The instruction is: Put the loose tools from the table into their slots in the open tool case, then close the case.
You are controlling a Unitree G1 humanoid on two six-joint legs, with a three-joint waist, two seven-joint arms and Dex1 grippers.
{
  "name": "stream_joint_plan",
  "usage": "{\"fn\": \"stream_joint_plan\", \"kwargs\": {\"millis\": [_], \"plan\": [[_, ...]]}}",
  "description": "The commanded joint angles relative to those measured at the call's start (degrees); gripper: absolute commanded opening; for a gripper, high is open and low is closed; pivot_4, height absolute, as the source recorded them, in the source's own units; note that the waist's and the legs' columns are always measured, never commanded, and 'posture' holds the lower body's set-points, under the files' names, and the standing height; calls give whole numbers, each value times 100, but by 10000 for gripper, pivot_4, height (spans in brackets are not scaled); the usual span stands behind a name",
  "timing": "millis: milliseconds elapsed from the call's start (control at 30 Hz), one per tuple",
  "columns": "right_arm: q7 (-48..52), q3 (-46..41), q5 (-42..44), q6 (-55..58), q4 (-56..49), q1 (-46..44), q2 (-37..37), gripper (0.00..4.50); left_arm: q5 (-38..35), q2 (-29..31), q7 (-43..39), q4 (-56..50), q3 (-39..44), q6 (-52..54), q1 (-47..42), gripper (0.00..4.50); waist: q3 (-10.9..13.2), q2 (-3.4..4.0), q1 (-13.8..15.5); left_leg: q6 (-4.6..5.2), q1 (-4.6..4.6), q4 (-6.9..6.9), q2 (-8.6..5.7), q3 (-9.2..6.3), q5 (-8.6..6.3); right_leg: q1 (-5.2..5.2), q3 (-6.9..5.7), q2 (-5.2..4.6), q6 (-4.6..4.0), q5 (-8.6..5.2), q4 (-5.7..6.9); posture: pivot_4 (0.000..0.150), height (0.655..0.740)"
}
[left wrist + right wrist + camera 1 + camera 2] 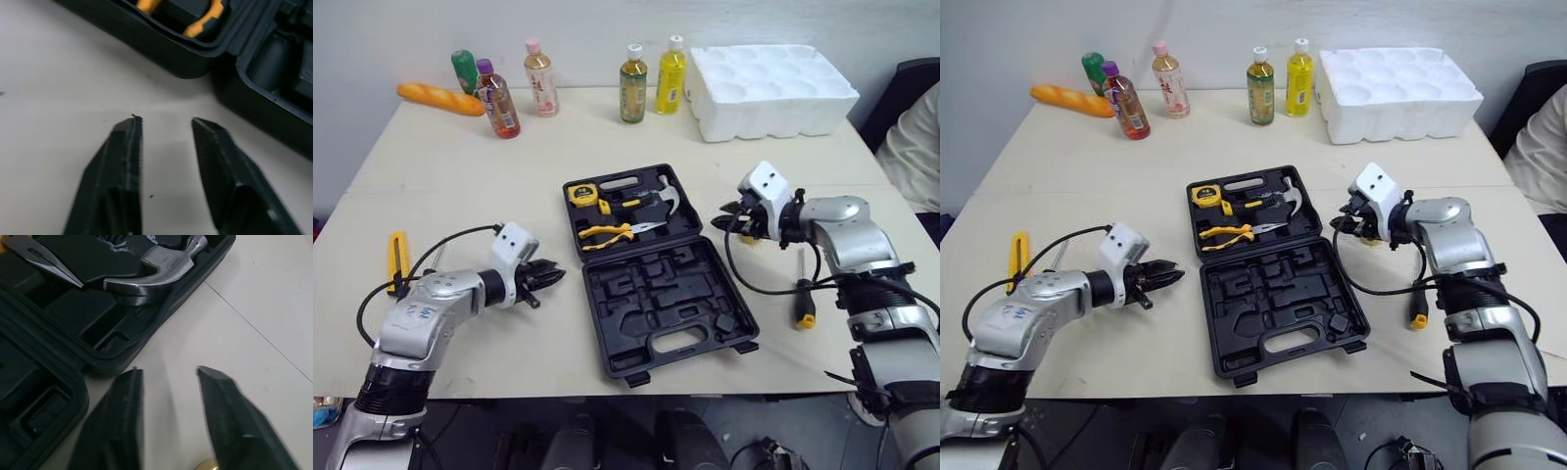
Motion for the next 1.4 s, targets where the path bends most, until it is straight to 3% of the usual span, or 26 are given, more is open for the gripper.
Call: {"fn": "stream_joint_plan", "kwargs": {"millis": [33,367,700,933,1400], "plan": [[-23,49,-155,-230,108,-90,157,400,154,-145,13,121,-81,-146,-259,0,0,0,1,0,0,1,0,0,0,0,0,0,0,0,0,1500,7400],[111,45,-119,-55,-294,138,404,400,252,-493,-78,266,-234,-110,-578,0,0,0,-4,-2,0,7,4,0,0,1,2,7,0,0,4,1500,7400],[444,-174,395,762,-2237,1291,365,400,389,-583,-603,303,-583,-565,-764,0,0,-1,26,-4,0,9,6,-1,-2,2,4,11,0,0,4,1500,7400],[542,-324,735,1295,-3522,2058,258,400,516,-483,-1553,505,-852,-1322,-662,0,0,-1,34,-4,0,8,7,-1,-3,3,4,12,0,0,1,1500,7400],[3,-599,734,1799,-4162,2582,305,400,1118,-969,-1518,1213,-857,-1814,-1060,0,-3,-5,161,3,3,18,5,-2,-6,12,6,11,4,2,2,1500,7400]]}}
